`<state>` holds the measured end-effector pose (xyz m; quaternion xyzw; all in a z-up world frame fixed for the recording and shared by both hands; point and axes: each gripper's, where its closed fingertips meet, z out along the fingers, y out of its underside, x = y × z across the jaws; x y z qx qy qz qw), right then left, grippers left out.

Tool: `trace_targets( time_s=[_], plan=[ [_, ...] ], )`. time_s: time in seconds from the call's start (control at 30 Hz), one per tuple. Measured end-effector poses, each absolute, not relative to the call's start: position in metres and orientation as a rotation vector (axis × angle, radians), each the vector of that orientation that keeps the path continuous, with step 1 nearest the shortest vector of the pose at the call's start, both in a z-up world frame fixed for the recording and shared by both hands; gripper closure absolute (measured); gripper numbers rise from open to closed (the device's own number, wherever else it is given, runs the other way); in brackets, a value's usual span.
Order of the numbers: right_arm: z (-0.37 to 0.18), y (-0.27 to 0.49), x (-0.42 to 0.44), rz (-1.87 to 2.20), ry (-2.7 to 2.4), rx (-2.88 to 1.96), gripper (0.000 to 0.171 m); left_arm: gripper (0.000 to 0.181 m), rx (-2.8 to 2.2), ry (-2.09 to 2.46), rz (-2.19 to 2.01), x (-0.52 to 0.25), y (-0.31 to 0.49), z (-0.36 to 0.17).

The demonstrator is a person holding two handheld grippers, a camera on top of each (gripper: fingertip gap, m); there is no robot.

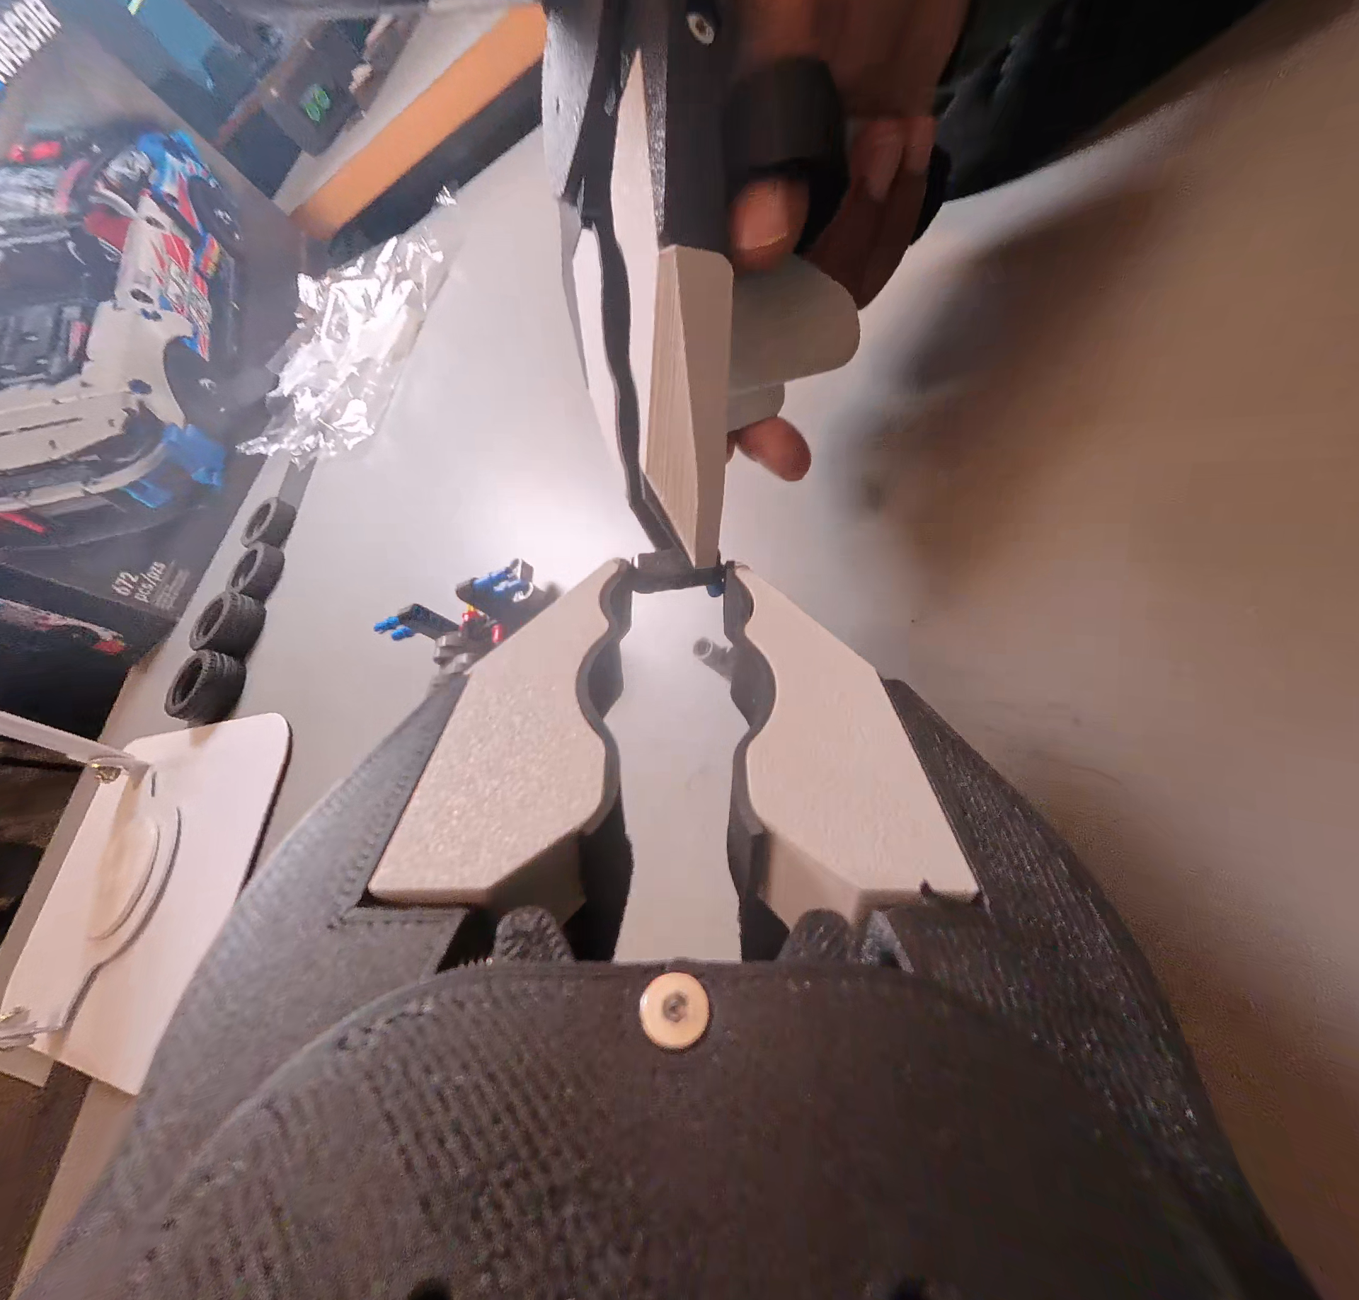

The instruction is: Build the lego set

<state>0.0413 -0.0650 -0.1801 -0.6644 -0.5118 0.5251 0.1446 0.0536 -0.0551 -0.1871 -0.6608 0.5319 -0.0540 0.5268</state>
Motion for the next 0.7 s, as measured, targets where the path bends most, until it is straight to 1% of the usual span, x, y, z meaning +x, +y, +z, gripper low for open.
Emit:
trace_targets(
  time_s=[0.03, 0.17, 0.27, 0.33, 0.43, 0.5, 0.63, 0.7],
  plan=[
    [-0.183, -0.064, 0.041, 1.488, -1.482, -1.929, 0.161, 0.158, -1.593, 1.273, -0.137, 0.054, -0.055, -0.19],
    [-0.188, -0.066, 0.042, 1.515, -1.449, -2.001, 0.164, 0.158, -1.644, 1.254, -0.218, 0.054, -0.057, -0.196],
    [-0.187, -0.066, 0.043, 1.598, -1.37, -2.074, 0.165, 0.145, -1.748, 1.223, -0.297, 0.043, -0.057, -0.203],
    [-0.191, -0.065, 0.043, 1.605, -1.327, -2.124, 0.165, 0.148, -1.83, 1.213, -0.336, 0.033, -0.058, -0.212],
    [-0.192, -0.065, 0.043, 1.632, -1.278, -2.165, 0.165, 0.146, -1.924, 1.235, -0.408, 0.031, -0.062, -0.225],
    [-0.19, -0.064, 0.04, 1.671, -1.223, -2.193, 0.165, 0.15, -1.962, 1.239, -0.453, 0.034, -0.064, -0.227],
    [-0.192, -0.06, 0.039, 1.756, -1.104, -2.258, 0.165, 0.168, -2.015, 1.232, -0.451, 0.037, -0.066, -0.229],
    [-0.191, -0.061, 0.04, 1.801, -1.072, -2.265, 0.165, 0.17, -2.024, 1.221, -0.497, 0.044, -0.073, -0.228]
  ],
)
